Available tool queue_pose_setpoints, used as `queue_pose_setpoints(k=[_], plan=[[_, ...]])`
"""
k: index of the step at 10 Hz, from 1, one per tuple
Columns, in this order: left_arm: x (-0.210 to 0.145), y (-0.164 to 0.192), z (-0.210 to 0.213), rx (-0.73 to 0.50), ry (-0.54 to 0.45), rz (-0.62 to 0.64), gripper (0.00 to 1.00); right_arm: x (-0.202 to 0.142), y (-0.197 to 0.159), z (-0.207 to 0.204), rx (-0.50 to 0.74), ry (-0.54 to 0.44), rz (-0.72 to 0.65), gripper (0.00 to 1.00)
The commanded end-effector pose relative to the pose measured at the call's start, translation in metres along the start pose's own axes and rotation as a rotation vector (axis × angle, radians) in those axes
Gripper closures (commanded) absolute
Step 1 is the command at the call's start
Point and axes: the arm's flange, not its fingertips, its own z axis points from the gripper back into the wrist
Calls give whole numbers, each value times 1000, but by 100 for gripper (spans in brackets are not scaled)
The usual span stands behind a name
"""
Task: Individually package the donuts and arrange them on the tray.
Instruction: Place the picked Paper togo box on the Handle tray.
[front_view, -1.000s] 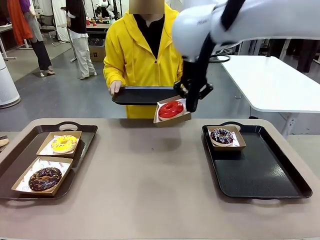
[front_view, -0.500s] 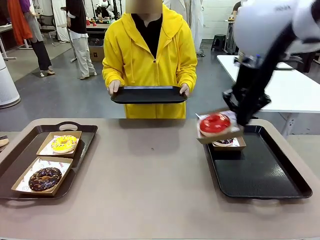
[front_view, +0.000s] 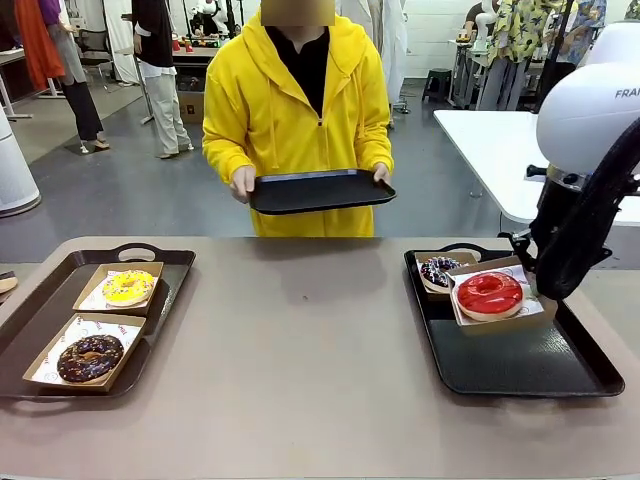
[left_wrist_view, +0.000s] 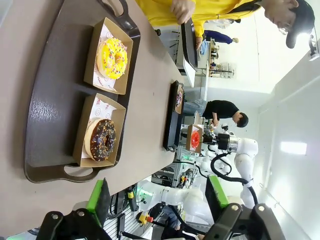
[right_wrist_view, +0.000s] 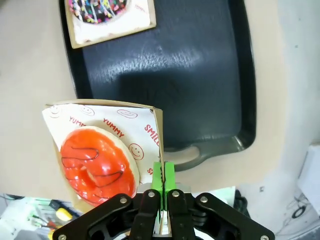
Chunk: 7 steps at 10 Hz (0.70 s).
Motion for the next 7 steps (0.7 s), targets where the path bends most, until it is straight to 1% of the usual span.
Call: queue_pose_setpoints(k=[1,3,4,7], plan=[[-1,-1,2,-16,-6,-8,0,15,-10,-13,14,-28,41,98],[-1,-1,2,-16,-6,-8,0,36,-10,-25,-25,-57,78,98],[-1,-1,2,-16,-6,-8,0,14,-9,-11,9,-18,29,98],[-1,-1,2,-16,-6,-8,0,14,-9,-11,9,-18,29,98]])
